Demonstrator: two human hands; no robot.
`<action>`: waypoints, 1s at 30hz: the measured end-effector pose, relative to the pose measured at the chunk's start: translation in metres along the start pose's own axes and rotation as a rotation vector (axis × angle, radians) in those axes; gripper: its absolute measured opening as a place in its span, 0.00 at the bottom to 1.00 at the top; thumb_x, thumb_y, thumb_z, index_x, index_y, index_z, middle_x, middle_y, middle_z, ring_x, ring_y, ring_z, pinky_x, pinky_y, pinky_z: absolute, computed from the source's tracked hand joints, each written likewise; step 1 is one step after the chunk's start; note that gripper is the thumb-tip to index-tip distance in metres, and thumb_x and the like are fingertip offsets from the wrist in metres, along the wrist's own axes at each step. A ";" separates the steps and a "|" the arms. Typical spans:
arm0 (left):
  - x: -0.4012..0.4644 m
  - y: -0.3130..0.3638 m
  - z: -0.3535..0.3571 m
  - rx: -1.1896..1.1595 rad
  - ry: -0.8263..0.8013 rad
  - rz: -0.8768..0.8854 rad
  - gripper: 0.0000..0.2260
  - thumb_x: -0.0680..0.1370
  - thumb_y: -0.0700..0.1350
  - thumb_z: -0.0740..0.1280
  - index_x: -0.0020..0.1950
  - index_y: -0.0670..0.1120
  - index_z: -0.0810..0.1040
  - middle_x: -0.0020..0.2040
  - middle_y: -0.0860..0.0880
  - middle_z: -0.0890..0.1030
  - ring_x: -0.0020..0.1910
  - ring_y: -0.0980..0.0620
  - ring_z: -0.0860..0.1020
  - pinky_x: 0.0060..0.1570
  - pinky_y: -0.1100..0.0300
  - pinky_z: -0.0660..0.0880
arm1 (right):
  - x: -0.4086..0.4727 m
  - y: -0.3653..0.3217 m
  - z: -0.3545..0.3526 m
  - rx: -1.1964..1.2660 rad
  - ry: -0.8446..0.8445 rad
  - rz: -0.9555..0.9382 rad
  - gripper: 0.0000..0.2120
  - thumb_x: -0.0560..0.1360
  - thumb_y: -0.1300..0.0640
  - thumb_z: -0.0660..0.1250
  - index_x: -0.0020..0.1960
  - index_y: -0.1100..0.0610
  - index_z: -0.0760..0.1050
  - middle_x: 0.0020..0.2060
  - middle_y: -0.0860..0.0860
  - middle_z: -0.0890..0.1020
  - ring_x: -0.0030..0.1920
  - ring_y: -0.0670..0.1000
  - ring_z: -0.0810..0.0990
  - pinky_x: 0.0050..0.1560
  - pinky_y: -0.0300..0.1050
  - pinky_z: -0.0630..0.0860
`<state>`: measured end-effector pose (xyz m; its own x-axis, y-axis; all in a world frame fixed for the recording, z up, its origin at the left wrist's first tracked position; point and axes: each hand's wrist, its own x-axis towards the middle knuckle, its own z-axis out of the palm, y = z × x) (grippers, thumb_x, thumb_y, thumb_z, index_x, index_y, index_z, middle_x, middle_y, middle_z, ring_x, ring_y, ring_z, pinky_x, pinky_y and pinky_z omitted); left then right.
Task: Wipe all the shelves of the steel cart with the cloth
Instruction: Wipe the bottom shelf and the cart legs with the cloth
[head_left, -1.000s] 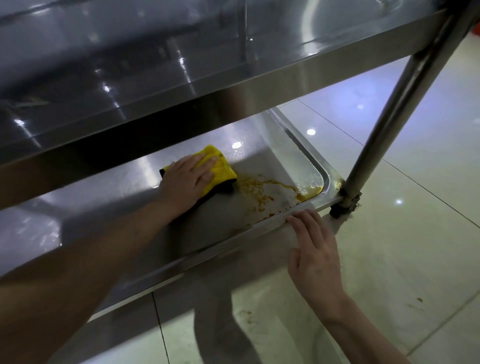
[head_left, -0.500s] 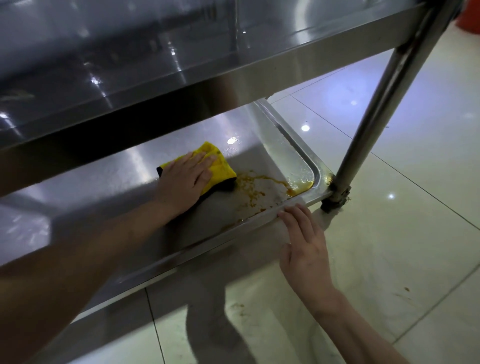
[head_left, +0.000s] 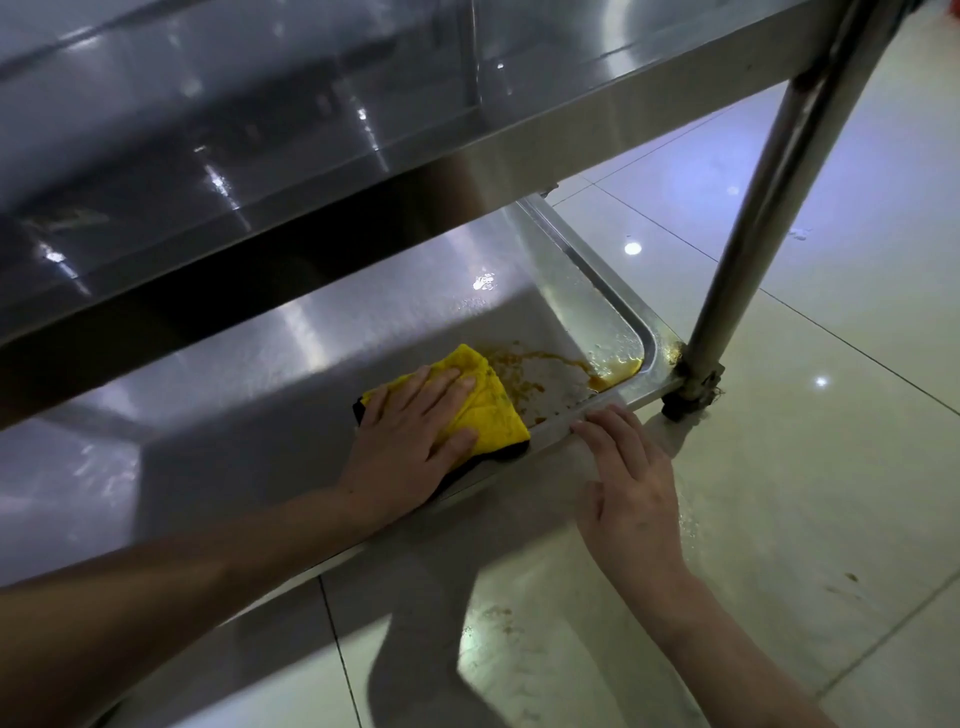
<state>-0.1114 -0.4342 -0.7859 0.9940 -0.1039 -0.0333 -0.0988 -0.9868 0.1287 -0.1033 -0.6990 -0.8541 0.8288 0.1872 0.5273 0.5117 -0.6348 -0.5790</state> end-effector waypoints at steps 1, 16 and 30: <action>0.001 -0.002 -0.001 -0.003 -0.013 0.007 0.32 0.79 0.71 0.37 0.82 0.62 0.51 0.82 0.63 0.50 0.81 0.58 0.45 0.77 0.50 0.44 | 0.000 0.001 0.000 -0.014 -0.002 -0.004 0.29 0.67 0.72 0.61 0.66 0.62 0.80 0.68 0.57 0.78 0.75 0.59 0.72 0.68 0.61 0.73; 0.000 -0.050 -0.013 0.002 -0.030 -0.040 0.32 0.78 0.72 0.37 0.81 0.64 0.49 0.78 0.68 0.44 0.81 0.58 0.47 0.77 0.51 0.47 | 0.001 0.001 -0.004 -0.065 -0.042 0.013 0.35 0.61 0.79 0.67 0.65 0.60 0.81 0.68 0.56 0.79 0.75 0.57 0.73 0.66 0.59 0.74; 0.111 -0.058 -0.011 -0.052 0.086 -0.240 0.33 0.78 0.70 0.42 0.81 0.61 0.57 0.82 0.58 0.58 0.81 0.50 0.55 0.75 0.38 0.56 | -0.001 0.004 -0.001 -0.074 -0.073 -0.011 0.28 0.69 0.68 0.58 0.67 0.62 0.80 0.69 0.56 0.78 0.76 0.58 0.71 0.66 0.59 0.74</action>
<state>0.0050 -0.3875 -0.7865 0.9892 0.1458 0.0152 0.1408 -0.9738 0.1785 -0.1025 -0.7030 -0.8563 0.8388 0.2468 0.4852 0.5051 -0.6855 -0.5244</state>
